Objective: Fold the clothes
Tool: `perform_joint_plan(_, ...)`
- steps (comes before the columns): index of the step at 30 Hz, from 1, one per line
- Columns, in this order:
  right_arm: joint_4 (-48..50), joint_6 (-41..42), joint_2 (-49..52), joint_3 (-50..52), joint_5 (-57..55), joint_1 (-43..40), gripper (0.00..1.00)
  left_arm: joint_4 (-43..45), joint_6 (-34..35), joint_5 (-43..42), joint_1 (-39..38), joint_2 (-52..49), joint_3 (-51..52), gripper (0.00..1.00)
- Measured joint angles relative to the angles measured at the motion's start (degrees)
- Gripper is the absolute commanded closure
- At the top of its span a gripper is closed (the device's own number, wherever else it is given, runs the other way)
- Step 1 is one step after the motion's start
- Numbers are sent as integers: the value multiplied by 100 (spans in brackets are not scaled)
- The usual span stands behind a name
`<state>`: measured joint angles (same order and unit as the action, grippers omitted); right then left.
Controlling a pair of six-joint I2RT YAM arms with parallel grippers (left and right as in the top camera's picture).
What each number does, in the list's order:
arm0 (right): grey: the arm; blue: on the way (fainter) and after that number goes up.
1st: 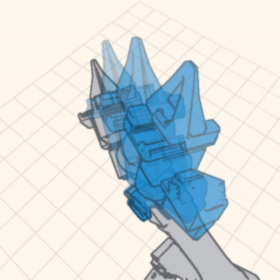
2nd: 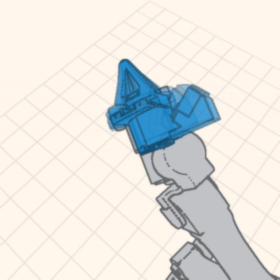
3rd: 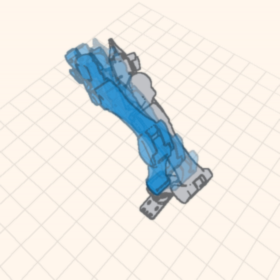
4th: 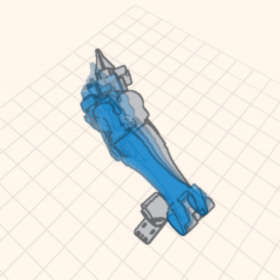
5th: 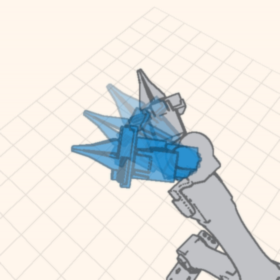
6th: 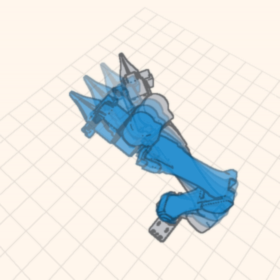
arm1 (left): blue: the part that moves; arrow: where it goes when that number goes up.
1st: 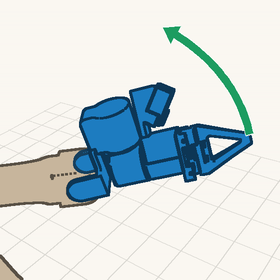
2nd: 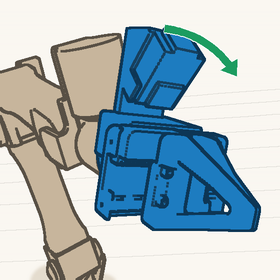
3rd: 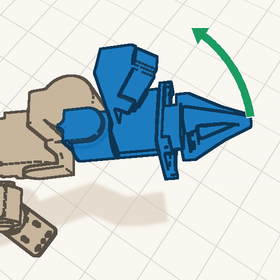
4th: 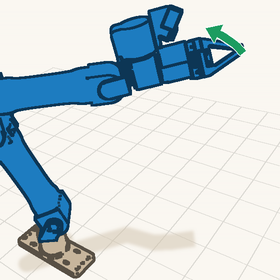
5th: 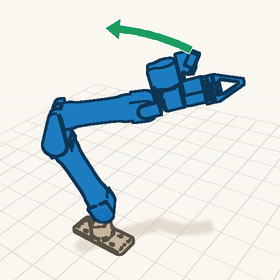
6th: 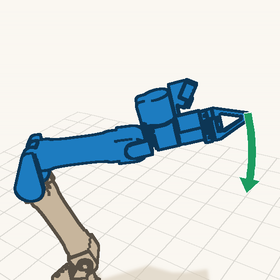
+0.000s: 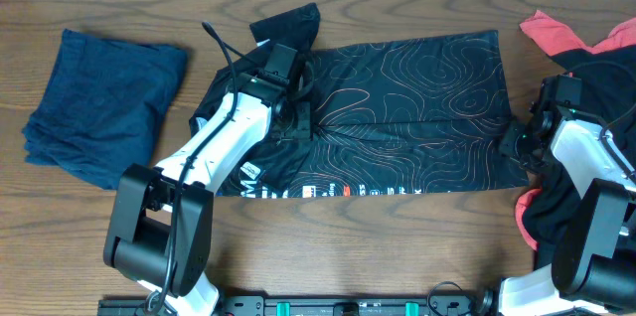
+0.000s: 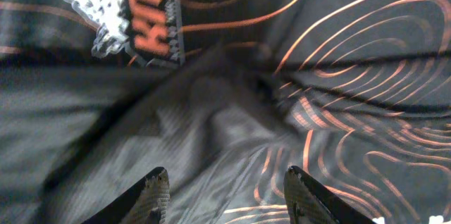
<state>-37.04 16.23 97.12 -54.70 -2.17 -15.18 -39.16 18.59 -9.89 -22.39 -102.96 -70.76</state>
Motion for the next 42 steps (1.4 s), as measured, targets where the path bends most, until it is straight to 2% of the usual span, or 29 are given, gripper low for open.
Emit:
perform_joint_plan(3, 7, -20, 0, 0, 7, 0, 68, -127, -50, 116, 111, 24, 0, 44)
perform_joint_plan(4, 7, -68, 0, 0, 42, 0, 64, -116, -59, 140, 188, 61, 2, 43)
perform_joint_plan(6, -11, -223, 0, 0, 140, 0, 55, -46, -63, 175, 350, 181, 2, 32)
perform_joint_plan(8, -164, -330, -2, -61, 227, 0, 45, 31, -118, 195, 557, 387, -4, 28)
perform_joint_plan(15, -302, -640, -190, -1040, 496, 0, 31, 55, -623, 20, 1220, 540, -778, 17)
perform_joint_plan(19, -328, -907, -356, -1537, 966, 13, 29, 306, -911, -136, 1547, 232, -1521, 11)
perform_joint_plan(24, -474, -1095, -389, -1576, 1475, 118, 30, 1478, -1150, -474, 1812, -704, -2028, 9)
perform_joint_plan(32, -566, -1152, -389, -1574, 1665, 151, 31, 3150, -1158, -916, 1851, -2297, -2048, 10)
perform_joint_plan(42, -560, -1154, -389, -1574, 1679, 151, 34, 4057, -1051, -1025, 1851, -2990, -2057, 12)
